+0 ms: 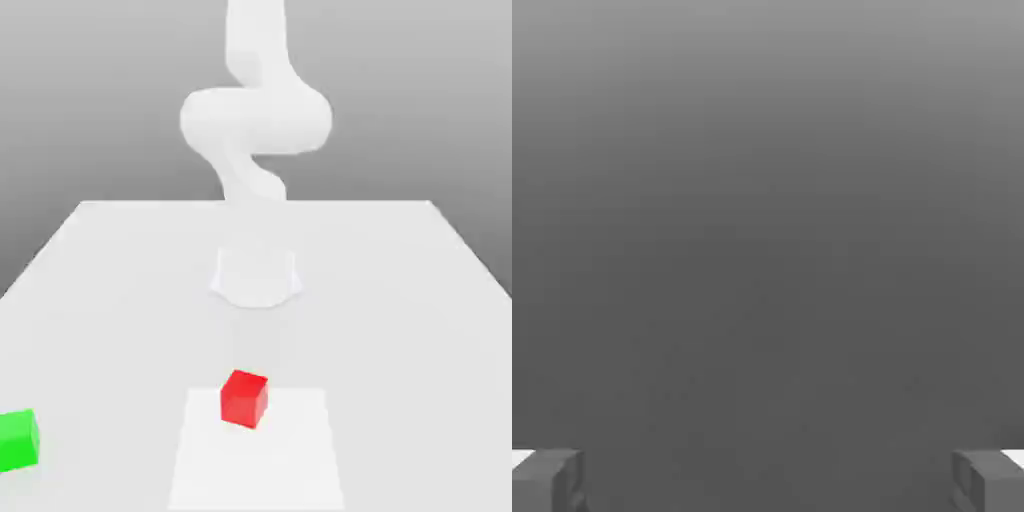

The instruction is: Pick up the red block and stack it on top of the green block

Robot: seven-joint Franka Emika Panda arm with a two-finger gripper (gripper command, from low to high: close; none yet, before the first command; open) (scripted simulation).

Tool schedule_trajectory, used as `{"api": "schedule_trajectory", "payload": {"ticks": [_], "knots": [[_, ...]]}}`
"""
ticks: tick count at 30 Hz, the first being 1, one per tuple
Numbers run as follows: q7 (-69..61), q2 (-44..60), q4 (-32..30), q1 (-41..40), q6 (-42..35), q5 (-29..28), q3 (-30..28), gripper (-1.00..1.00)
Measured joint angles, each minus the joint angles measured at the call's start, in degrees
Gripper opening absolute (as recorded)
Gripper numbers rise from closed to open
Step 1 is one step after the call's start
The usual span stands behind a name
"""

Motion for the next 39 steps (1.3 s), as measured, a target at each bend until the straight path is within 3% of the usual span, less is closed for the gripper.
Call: {"api": "schedule_trajectory", "payload": {"ticks": [17, 24, 25, 32, 39], "knots": [[14.89, 35.39, -28.01, -5.57, 25.00, 0.56, 3.48, 0.00], [18.09, 51.46, -28.03, -4.34, 38.21, -2.27, 1.24, 0.00], [18.21, 53.00, -27.83, -3.93, 39.53, -2.48, 0.77, -1.00], [18.44, 53.12, -27.82, -3.94, 39.68, -2.74, 0.76, -1.00], [16.15, 40.11, -29.67, -4.44, 28.52, 0.47, 2.16, -1.00]]}}
